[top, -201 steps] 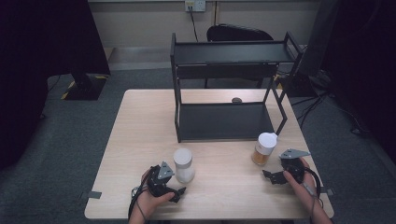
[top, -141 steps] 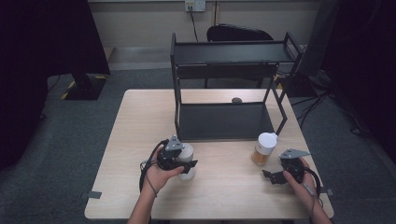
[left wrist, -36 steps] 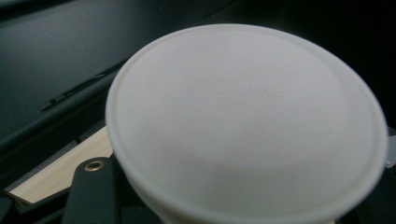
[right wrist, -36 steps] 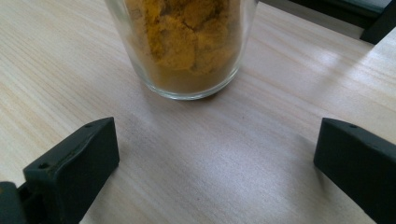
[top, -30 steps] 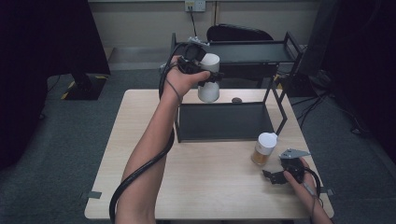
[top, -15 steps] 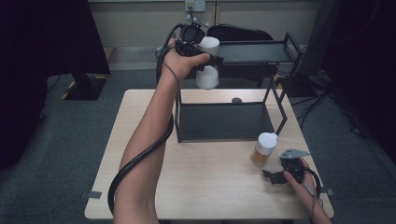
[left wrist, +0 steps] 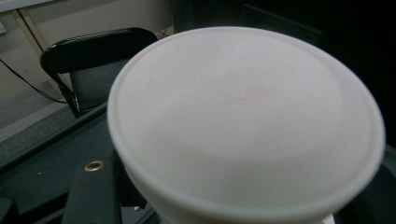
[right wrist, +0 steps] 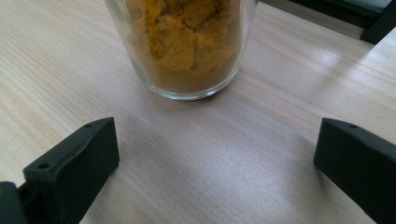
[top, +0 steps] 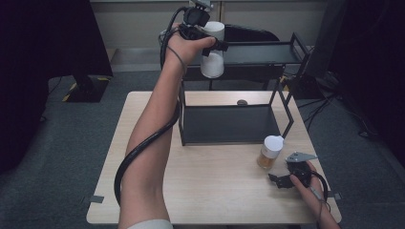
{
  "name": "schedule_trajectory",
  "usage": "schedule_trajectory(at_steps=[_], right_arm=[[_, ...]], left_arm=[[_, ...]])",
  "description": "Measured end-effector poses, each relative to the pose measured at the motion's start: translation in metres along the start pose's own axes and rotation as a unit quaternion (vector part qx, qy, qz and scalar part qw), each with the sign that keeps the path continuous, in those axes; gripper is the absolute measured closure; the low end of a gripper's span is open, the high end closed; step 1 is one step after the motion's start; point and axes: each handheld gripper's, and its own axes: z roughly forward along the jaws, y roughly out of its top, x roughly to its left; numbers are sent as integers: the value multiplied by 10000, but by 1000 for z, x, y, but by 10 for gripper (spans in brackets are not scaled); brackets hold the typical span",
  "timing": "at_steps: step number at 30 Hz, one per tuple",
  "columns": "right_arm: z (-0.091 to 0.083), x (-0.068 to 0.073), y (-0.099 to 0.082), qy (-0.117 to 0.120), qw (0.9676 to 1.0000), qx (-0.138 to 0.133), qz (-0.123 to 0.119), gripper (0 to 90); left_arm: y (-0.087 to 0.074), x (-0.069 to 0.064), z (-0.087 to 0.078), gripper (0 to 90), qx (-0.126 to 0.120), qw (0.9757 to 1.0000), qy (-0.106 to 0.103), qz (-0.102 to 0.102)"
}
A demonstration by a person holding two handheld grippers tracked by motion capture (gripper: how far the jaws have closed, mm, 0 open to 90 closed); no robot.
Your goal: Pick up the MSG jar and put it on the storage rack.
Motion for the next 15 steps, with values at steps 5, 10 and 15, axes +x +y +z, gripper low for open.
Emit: schedule_trajectory(at_steps=[5, 10, 15], right_arm=[[0, 0, 0, -1, 10000, -4, -4, 0], [0, 0, 0, 7, 10000, 2, -1, 0], [0, 0, 0, 5, 10000, -3, -7, 0]], left_arm=[[8, 3, 1, 345, 7, 10000, 85, 10], [14, 9, 6, 345, -9, 9998, 178, -20], [19, 17, 16, 345, -49, 9996, 260, -79]])
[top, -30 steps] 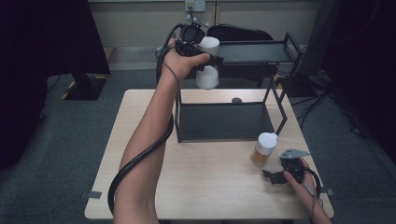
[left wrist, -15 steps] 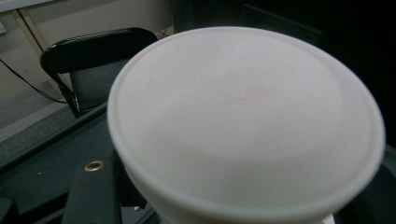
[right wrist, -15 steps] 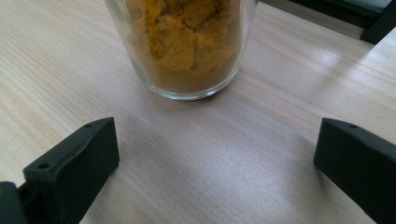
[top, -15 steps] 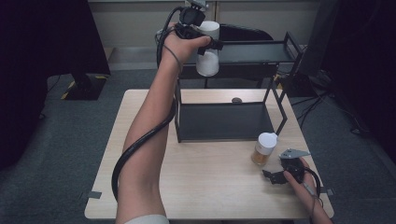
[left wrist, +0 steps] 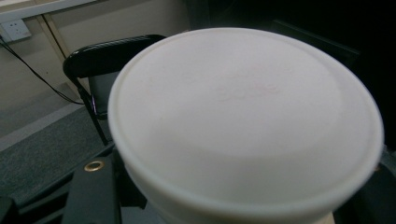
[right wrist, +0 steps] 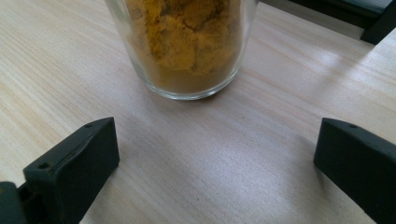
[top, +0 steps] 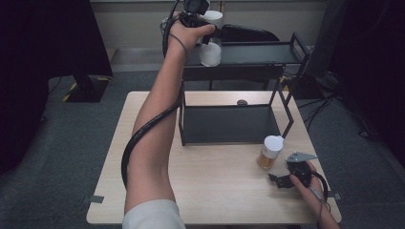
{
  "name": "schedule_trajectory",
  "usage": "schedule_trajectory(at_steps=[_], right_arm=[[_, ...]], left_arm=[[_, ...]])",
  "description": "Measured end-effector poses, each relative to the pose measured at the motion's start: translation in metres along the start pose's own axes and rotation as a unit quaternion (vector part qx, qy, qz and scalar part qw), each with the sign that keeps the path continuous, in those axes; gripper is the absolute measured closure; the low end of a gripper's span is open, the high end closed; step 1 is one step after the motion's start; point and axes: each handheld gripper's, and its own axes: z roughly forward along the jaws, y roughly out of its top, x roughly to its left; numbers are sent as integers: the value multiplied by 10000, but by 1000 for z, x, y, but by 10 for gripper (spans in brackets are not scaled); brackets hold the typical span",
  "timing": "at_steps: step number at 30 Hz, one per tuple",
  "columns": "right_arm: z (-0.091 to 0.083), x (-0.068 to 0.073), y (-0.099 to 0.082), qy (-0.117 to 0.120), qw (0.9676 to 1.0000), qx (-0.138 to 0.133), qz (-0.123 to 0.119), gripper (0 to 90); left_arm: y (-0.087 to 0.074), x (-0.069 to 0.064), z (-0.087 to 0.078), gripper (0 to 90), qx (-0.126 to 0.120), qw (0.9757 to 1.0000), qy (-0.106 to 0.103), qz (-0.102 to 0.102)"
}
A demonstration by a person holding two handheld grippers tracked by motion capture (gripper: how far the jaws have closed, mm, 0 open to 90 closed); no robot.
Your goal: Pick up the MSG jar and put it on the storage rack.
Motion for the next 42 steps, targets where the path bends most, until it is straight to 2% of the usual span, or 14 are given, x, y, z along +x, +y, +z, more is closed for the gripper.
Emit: schedule_trajectory(at_steps=[12, 15, 17, 25, 33, 34, 35, 38, 39, 42], right_arm=[[0, -1, 0, 10, 10000, -1, -10, 0], [0, -1, 0, 13, 10000, 0, -13, 0], [0, -1, 0, 18, 10000, -1, -17, 0], [0, -1, 0, 19, 10000, -1, -20, 0], [0, -1, 0, 19, 10000, -1, -20, 0], [0, -1, 0, 19, 10000, -2, -20, 0], [0, -1, 0, 19, 10000, -2, -20, 0], [0, -1, 0, 18, 10000, -2, -20, 0], [0, -1, 0, 19, 10000, -1, -19, 0], [0, -1, 0, 19, 10000, -2, -19, 0]], left_arm=[[4, 14, 26, 344, 45, 9999, 138, -44], [1, 17, 30, 344, -52, 9998, 155, -131], [1, 19, 31, 344, -53, 9998, 148, -116], [2, 13, 31, 342, -8, 9998, 170, 57], [-1, 10, 29, 338, -25, 9997, 236, 54], [-1, 9, 30, 330, -17, 9997, 244, 51], [-1, 8, 30, 277, 7, 9997, 260, 8], [-6, 7, 27, 112, -77, 9990, 325, -300], [-7, 5, 26, 94, -64, 9988, 375, -310], [-11, 5, 23, 64, -84, 9986, 355, -377]])
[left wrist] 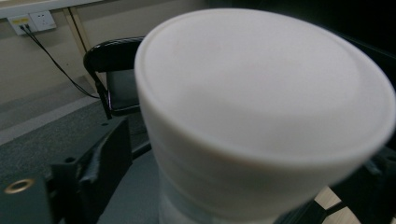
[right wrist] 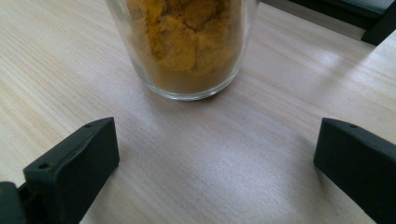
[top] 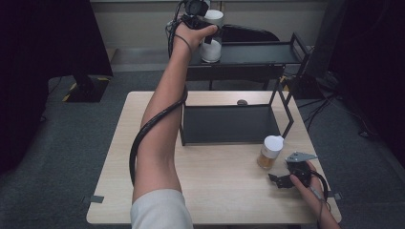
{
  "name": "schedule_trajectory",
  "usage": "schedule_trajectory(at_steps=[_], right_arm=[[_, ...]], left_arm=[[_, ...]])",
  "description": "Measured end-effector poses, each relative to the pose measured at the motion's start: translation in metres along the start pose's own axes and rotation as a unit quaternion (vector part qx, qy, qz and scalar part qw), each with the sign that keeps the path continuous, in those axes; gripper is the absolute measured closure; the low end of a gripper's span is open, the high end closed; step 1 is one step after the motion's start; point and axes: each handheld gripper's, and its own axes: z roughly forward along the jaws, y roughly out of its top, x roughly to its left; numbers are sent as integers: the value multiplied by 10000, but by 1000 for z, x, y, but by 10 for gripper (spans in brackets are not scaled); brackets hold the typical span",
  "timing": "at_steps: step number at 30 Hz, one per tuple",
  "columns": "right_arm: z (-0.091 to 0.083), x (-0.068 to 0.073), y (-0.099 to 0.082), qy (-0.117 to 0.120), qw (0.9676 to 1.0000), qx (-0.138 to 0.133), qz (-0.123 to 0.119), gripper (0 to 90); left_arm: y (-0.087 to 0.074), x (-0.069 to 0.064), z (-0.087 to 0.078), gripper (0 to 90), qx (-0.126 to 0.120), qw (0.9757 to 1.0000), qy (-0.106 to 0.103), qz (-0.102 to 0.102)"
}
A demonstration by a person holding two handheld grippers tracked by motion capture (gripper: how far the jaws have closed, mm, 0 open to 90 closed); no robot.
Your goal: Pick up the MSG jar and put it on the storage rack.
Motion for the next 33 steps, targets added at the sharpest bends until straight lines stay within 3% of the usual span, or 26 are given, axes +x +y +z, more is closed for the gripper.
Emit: schedule_trajectory(at_steps=[6, 16, 33], right_arm=[[0, 0, 0, 0, 10000, 1, 0, 0], [0, 0, 0, -1, 10000, -1, -2, 0], [0, 0, 0, -1, 10000, 1, -1, 0]], left_arm=[[-13, -2, -11, 40, -77, 9999, 42, -68], [-33, -6, -30, 14, -221, 9997, -58, -102], [-69, -11, -35, 14, -215, 9989, -405, 66]])
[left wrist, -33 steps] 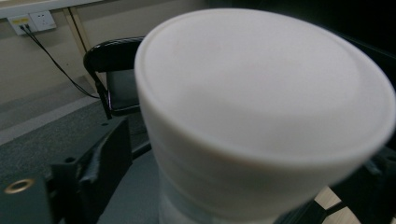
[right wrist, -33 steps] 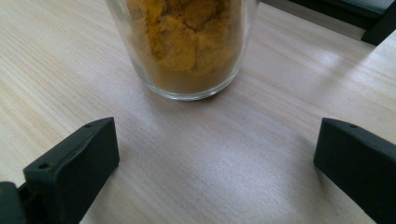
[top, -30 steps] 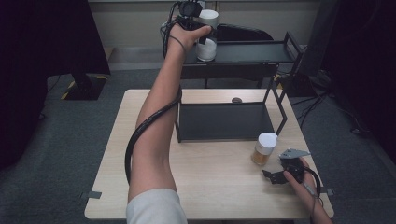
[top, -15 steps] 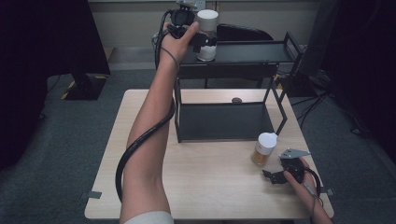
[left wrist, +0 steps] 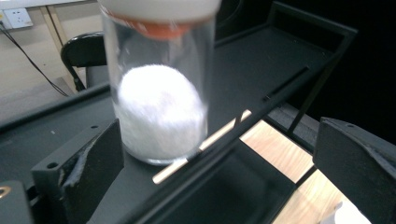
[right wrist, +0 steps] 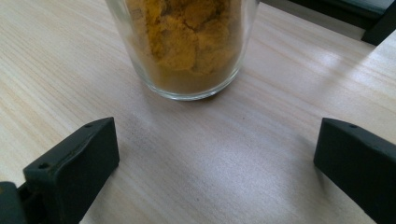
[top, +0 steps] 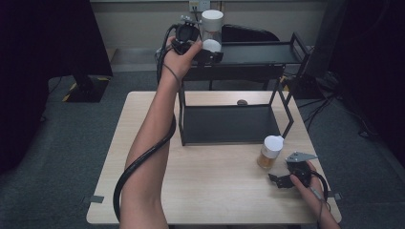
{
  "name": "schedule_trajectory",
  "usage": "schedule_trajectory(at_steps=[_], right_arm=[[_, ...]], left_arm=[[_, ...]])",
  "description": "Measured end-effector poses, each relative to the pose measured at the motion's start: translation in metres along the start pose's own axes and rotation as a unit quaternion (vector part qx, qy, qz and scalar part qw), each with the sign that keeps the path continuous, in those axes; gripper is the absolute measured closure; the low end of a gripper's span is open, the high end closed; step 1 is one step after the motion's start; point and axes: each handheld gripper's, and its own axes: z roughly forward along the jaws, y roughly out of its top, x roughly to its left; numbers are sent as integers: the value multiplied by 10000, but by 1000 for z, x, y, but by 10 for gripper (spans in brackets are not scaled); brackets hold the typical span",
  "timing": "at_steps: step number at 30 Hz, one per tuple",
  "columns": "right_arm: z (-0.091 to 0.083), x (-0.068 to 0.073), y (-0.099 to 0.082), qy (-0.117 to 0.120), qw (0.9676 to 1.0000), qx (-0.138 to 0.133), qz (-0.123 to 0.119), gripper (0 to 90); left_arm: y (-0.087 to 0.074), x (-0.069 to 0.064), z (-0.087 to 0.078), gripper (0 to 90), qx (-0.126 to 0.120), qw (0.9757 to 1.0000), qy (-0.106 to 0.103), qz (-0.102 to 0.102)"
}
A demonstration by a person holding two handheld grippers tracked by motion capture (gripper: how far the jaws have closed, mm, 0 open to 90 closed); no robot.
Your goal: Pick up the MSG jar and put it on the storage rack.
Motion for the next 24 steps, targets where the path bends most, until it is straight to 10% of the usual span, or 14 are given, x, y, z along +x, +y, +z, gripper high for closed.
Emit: schedule_trajectory(at_steps=[24], right_arm=[[0, 0, 0, -3, 10000, -14, 0, 0]], left_arm=[[-64, 0, 12, 14, 56, 9987, -508, 47]])
